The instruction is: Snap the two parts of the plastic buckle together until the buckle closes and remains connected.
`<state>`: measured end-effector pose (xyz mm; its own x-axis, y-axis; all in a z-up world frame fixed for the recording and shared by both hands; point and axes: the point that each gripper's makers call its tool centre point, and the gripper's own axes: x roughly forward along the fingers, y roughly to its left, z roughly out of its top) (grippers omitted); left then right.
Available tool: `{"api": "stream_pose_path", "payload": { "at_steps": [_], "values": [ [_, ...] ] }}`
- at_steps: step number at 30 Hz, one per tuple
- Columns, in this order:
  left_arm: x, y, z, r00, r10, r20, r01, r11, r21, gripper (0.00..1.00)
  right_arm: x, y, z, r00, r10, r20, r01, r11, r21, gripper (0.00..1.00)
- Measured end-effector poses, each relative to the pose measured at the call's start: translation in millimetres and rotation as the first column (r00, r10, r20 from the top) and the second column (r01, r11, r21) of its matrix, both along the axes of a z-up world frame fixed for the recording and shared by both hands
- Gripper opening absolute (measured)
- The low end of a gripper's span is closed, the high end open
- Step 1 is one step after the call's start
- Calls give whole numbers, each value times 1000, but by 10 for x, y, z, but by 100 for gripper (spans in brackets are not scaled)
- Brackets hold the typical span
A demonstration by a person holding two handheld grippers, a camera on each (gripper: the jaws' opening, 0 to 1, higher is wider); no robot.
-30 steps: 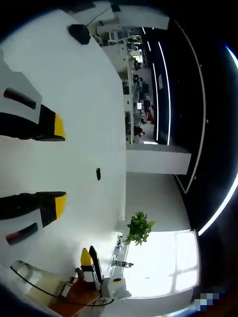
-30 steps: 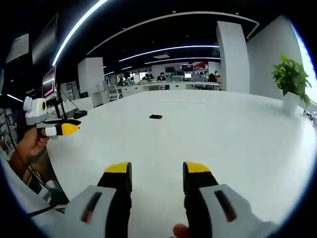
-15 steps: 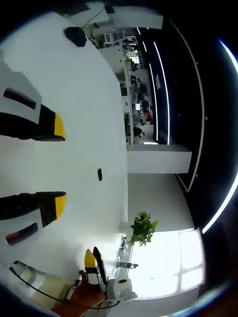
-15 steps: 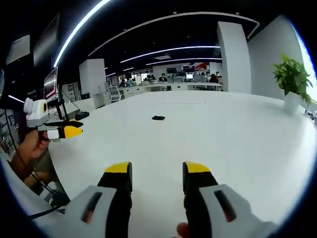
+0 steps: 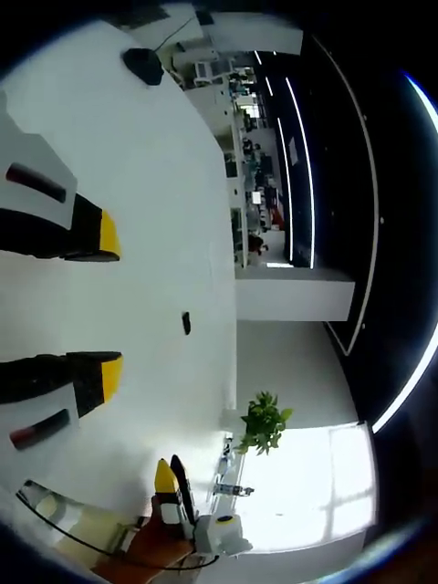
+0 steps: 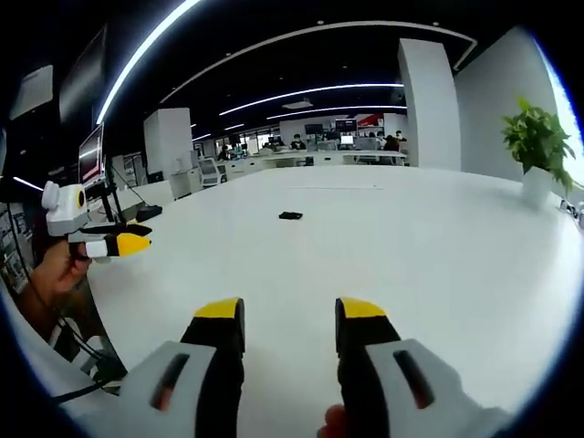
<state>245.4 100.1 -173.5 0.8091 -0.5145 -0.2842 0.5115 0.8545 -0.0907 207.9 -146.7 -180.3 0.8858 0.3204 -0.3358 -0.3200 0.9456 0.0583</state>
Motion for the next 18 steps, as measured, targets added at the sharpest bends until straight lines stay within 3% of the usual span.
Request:
{"api": "stream_pose_path", "payload": {
  "at_steps": [18],
  "values": [
    [10,-25,17,1000,-6,6,6,1000,-13,37,-10,13,-5,1000,15,4,-15,1000,-7,39]
  ]
}}
